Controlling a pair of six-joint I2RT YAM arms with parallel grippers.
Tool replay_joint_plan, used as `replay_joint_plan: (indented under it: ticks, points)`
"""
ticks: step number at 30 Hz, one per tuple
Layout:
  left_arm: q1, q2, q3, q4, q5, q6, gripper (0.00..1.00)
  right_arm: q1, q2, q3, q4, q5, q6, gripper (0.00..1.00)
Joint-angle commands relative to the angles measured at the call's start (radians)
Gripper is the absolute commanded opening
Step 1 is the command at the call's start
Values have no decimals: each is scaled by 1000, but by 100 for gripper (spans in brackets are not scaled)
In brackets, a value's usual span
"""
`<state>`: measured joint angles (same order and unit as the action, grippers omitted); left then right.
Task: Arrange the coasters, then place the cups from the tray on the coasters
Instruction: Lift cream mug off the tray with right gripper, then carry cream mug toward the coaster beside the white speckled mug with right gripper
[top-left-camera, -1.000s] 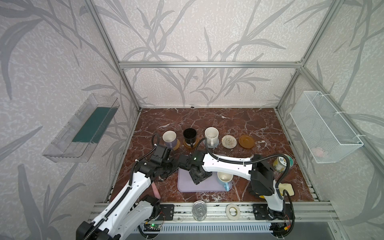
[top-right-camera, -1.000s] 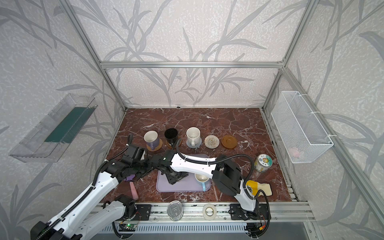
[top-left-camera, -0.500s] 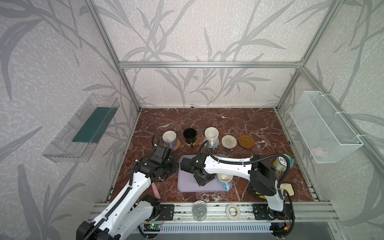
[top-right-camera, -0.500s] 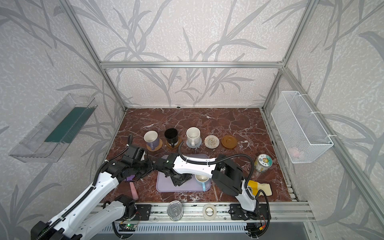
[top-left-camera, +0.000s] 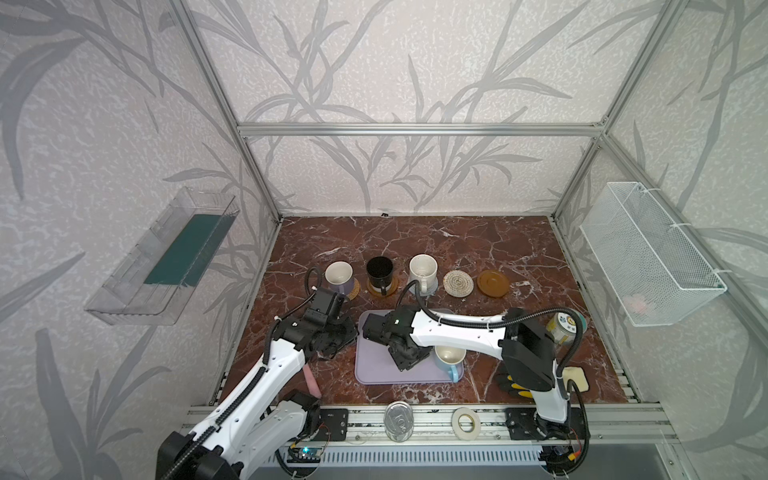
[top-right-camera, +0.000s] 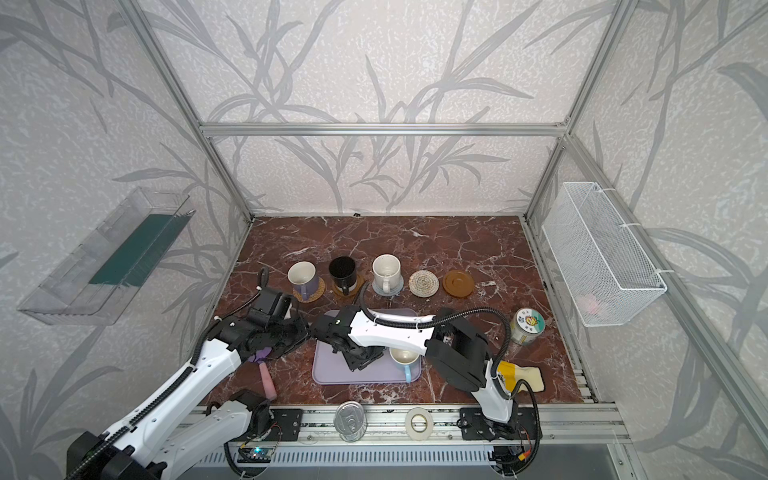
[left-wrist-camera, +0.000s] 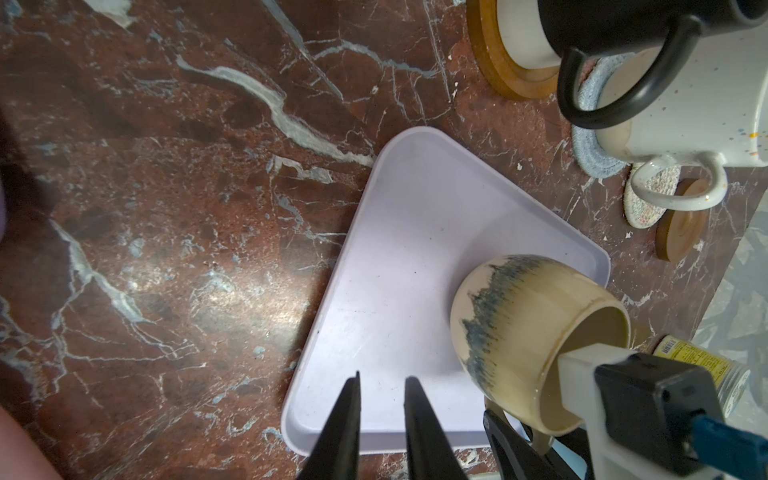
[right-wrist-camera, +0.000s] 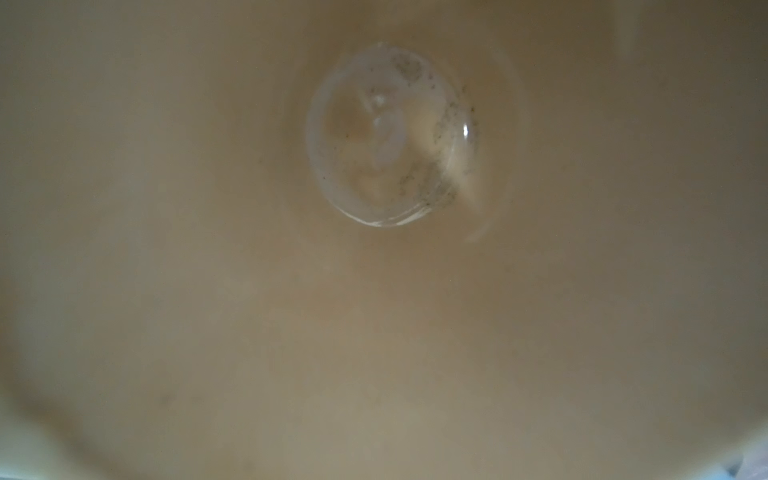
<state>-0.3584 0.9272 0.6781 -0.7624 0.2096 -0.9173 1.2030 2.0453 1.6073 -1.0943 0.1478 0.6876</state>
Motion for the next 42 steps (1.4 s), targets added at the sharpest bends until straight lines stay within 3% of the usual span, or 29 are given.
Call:
replay_joint_plan:
  ticks: [1, 2, 3, 4, 32, 34, 37, 38, 39, 42]
  points:
    - [6, 2, 24, 20, -22, -6, 22, -3, -55, -13, 22, 16, -8, 28]
    - [6, 3, 26, 22, -23, -7, 22, -3, -61, -20, 30, 13, -12, 21]
    - [6, 6, 28, 22, -25, -6, 22, -3, -67, -26, 38, 9, -14, 6]
    - [6, 5, 29, 23, -25, -6, 22, -3, -69, -28, 41, 9, -14, 0]
    - [6, -24, 96, 35, -36, -1, 23, 39, -277, -135, 216, 58, -88, 0]
    - [8, -46, 101, 79, -5, 14, 34, 40, -300, -138, 220, 76, -92, 0]
    - [8, -76, 107, 139, 22, 12, 61, 39, -332, -138, 227, 104, -104, 0]
    - [8, -85, 110, 159, 28, 11, 72, 39, -354, -137, 228, 114, -107, 0]
    - [8, -91, 113, 176, 31, 10, 96, 38, -371, -136, 227, 127, -108, 0]
    - [7, -94, 144, 192, 34, 28, 99, 33, -398, -134, 225, 155, -112, 0]
